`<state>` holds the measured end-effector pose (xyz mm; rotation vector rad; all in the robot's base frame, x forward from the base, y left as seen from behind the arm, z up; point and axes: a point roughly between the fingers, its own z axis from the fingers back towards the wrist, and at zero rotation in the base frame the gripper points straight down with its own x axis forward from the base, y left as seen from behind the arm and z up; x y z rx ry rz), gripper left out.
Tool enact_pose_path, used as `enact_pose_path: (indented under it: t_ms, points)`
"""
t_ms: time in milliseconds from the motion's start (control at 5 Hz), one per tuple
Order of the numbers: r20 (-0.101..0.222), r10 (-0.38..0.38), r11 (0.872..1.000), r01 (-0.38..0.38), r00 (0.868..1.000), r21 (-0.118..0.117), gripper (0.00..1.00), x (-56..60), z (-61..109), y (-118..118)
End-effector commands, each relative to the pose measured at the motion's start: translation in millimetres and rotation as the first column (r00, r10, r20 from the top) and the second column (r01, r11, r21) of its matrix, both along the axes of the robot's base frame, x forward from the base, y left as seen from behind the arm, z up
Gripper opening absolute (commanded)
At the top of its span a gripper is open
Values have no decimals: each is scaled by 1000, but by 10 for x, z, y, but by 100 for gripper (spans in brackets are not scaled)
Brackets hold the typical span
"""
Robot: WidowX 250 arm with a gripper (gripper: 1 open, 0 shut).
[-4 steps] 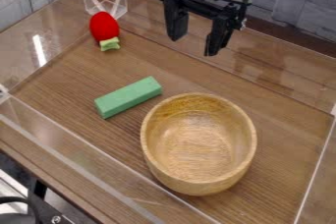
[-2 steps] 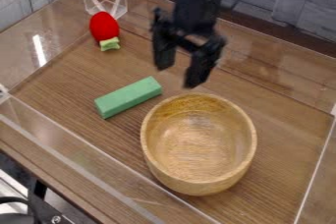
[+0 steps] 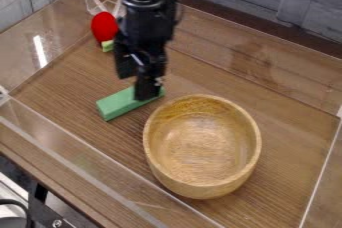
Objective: Put the green stick in the brown bowl
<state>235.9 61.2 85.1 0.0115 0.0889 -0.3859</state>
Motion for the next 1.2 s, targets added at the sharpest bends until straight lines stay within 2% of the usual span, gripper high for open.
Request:
enact_pose_path:
  t_ms: [0, 400, 1000]
  points:
    - [96, -20, 1000, 18, 995, 14, 100, -71, 105, 100]
    - [116, -8, 1000, 4, 993, 27, 100, -57, -93, 244]
    - [126, 32, 998, -38, 992, 45, 100, 65, -355, 392]
